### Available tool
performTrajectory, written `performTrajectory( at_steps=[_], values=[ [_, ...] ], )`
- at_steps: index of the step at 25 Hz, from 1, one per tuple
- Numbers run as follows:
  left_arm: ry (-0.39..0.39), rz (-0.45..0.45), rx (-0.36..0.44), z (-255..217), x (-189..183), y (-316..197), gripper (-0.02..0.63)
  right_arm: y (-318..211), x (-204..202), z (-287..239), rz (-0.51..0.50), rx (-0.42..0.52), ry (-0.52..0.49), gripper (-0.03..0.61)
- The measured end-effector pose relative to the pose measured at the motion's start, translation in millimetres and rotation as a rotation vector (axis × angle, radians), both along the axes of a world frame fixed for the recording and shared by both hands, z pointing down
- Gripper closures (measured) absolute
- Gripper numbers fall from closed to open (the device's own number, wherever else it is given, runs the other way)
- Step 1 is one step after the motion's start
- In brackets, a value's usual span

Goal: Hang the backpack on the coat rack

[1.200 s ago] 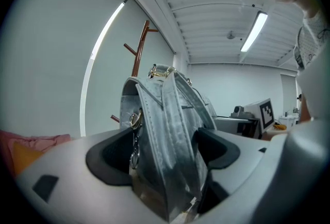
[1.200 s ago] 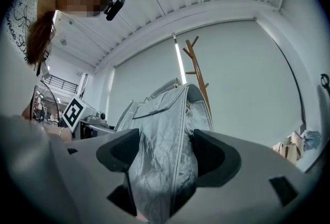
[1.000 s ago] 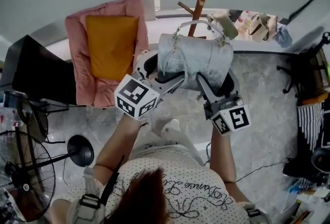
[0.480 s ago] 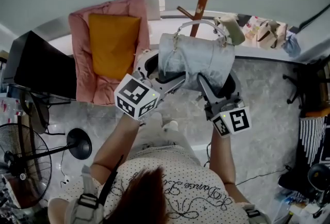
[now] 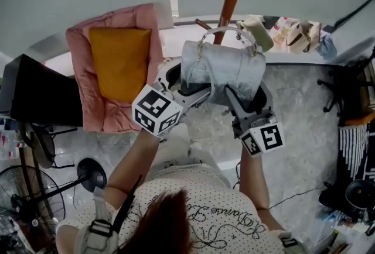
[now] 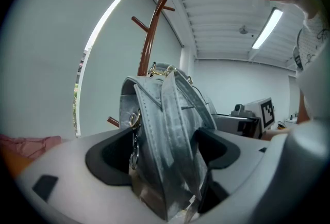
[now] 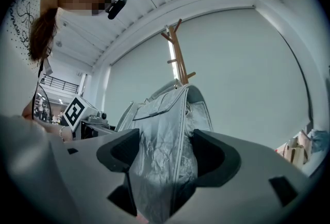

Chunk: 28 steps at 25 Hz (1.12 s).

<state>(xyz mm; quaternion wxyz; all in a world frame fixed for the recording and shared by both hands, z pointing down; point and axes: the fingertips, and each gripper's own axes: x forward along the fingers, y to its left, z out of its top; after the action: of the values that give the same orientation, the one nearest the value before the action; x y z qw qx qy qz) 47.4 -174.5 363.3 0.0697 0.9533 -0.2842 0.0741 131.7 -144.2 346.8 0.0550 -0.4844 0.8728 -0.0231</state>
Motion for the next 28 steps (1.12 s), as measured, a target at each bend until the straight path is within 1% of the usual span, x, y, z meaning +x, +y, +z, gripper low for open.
performTrajectory(
  at_steps=[11,15,20,28],
  values=[
    [-0.012,0.139,-0.047,32,-3,-50,0.227,-41,-8,30,0.147,-0.039,0.014,0.242],
    [-0.014,0.161,-0.061,36,2,-62,0.227,-51,-5,33,0.175,-0.053,0.012,0.242],
    [-0.012,0.156,-0.08,40,5,-71,0.227,-62,-1,36,0.166,-0.072,0.016,0.242],
    [-0.024,0.104,-0.093,46,6,-75,0.227,-70,2,42,0.1,-0.092,0.004,0.242]
  ],
)
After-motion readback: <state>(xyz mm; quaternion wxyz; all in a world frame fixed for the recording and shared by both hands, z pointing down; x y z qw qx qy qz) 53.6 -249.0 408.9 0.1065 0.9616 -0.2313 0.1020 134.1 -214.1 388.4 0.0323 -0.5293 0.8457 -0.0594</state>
